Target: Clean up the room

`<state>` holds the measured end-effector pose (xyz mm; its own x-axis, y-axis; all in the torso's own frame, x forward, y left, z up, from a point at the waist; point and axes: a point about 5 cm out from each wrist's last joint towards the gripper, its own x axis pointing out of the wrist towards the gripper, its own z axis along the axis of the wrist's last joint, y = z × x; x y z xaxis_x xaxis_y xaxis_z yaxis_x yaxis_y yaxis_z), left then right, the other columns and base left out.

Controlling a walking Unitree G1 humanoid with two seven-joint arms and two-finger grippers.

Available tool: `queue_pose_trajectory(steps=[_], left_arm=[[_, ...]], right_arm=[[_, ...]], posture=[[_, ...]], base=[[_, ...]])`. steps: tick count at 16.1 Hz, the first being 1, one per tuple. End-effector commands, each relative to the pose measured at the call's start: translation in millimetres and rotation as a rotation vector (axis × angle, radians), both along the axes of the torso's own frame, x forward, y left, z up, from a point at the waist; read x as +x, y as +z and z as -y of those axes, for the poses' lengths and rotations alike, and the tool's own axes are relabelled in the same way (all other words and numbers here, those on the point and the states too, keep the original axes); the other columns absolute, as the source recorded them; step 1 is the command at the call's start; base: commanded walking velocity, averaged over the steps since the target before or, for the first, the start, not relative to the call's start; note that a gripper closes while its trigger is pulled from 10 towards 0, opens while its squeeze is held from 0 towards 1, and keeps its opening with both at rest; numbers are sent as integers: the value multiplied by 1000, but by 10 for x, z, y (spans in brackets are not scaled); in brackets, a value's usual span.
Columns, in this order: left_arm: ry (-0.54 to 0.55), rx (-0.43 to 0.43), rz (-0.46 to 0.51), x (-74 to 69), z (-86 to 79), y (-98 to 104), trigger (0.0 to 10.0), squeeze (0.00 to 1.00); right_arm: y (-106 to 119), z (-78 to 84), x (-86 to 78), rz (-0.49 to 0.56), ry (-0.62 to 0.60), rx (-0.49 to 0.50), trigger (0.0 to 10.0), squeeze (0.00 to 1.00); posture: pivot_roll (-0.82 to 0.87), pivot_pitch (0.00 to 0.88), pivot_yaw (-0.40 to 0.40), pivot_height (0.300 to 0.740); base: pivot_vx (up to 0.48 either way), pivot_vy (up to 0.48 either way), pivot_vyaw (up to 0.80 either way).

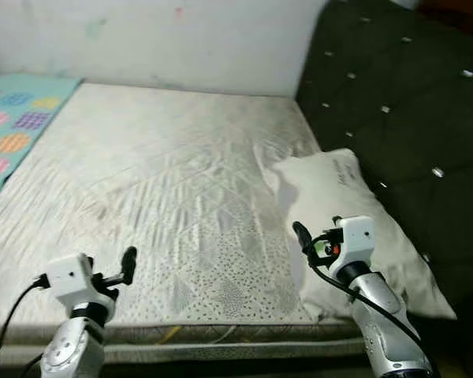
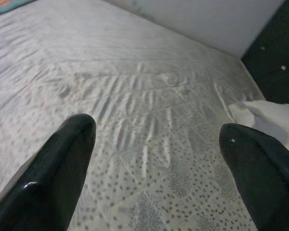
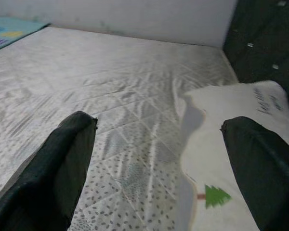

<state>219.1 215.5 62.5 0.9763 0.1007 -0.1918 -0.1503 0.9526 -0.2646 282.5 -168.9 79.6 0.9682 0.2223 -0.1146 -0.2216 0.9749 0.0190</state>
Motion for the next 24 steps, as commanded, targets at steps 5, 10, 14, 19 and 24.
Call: queue_pose_trajectory(steps=[5, 10, 14, 19, 24], left_arm=[[-15, 1, 8, 34, 46, 29, 10000, 0], [-17, 5, 5, 37, 47, 20, 10000, 0], [-5, 7, 5, 41, 41, 26, 10000, 0], [-2, 9, 5, 60, 39, 29, 10000, 0], [-4, 14, 3, 78, 34, 23, 10000, 0]], right_arm=[[21, 37, 7, -3, -1, -15, 10000, 0], [16, 31, 8, -6, 1, -23, 10000, 0], [17, 21, 28, -8, 4, -26, 10000, 0], [24, 15, 47, -3, 6, -26, 10000, 0], [35, 5, 54, 7, 11, -31, 10000, 0]], posture=[[-79, 0, -64, 740], [-83, 0, -59, 740], [-82, 0, -60, 740], [-84, 0, -59, 740], [-85, 0, -58, 740]], base=[[0, 346, 0], [0, 352, 0], [0, 355, 0], [0, 359, 0], [0, 370, 0]])
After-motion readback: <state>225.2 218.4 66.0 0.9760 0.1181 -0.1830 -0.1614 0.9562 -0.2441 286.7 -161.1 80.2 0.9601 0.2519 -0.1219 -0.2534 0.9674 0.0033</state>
